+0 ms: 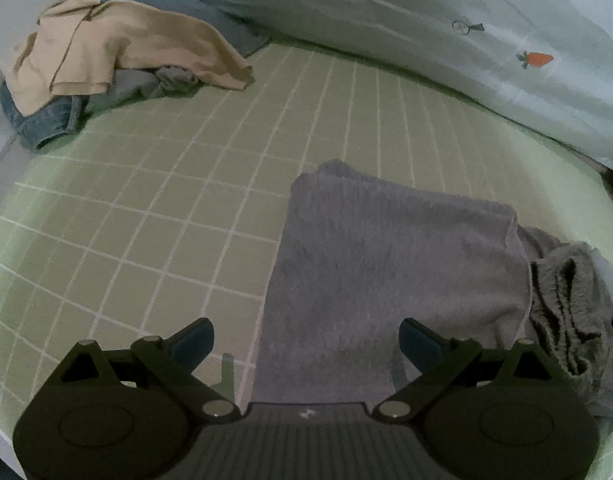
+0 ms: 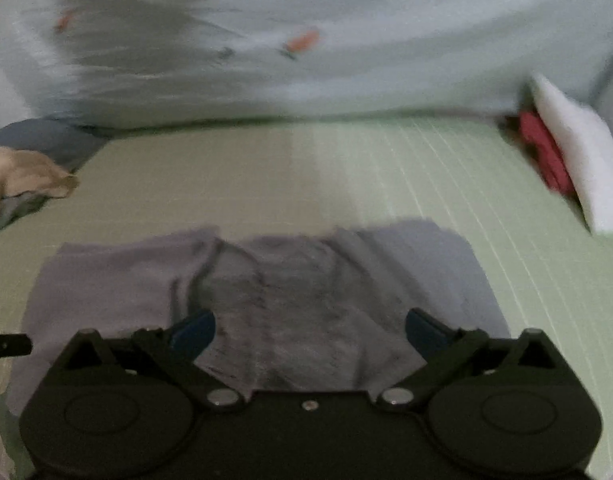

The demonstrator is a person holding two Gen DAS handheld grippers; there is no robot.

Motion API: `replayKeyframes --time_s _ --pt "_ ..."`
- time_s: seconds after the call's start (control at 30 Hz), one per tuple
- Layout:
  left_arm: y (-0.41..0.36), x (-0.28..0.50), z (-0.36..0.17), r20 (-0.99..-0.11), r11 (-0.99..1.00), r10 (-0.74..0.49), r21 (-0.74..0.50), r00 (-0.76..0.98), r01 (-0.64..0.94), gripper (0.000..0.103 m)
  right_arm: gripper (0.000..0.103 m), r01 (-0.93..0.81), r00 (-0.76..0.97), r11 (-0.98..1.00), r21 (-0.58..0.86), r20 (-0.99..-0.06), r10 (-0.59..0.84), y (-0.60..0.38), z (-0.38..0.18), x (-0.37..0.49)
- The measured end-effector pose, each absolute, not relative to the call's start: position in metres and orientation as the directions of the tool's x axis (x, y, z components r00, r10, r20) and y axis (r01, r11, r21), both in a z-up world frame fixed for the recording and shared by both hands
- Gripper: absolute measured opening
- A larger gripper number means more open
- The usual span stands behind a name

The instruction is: Fold clothes

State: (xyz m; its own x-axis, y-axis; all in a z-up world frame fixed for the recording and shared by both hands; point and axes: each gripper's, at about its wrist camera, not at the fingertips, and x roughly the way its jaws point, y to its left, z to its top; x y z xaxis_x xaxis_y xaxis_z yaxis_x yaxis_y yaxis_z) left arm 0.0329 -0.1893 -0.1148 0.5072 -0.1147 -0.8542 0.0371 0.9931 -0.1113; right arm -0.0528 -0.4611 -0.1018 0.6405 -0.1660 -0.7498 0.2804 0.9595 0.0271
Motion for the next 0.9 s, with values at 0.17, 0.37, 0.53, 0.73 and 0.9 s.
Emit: replayKeyframes --time_s 0.17,0.37,0.53,0.73,0.9 --pt "-0.193 0.040 -0.127 -0.871 0.991 -0.137 -0.127 0.472 0.052 0.098 0.103 0.379 0.557 0.925 -0.011 -0.795 -0.238 -0.468 -0.107 -0.068" --pt "-0.190 0.044 -0.134 -0.876 0.985 -0.167 -0.171 0.452 0.032 0.078 0.103 0.394 0.528 0.919 -0.038 -0.808 -0.260 -0.467 -0.113 -0.085" --pt "-0.187 0.045 -0.133 -0.876 0.976 -0.197 -0.219 0.440 0.000 0.012 0.102 0.421 0.518 0.906 -0.053 -0.806 -0.288 -0.473 -0.114 -0.096" --pt "-0.179 0.042 -0.108 -0.790 0.885 -0.384 -0.462 0.477 -0.053 0.011 0.102 0.434 0.519 0.900 -0.032 -0.808 -0.279 -0.495 -0.115 -0.101" --pt "-0.223 0.043 -0.066 -0.667 0.797 -0.540 -0.601 0.513 0.056 0.011 0.101 0.445 0.524 0.896 0.002 -0.812 -0.259 -0.525 -0.117 -0.106"
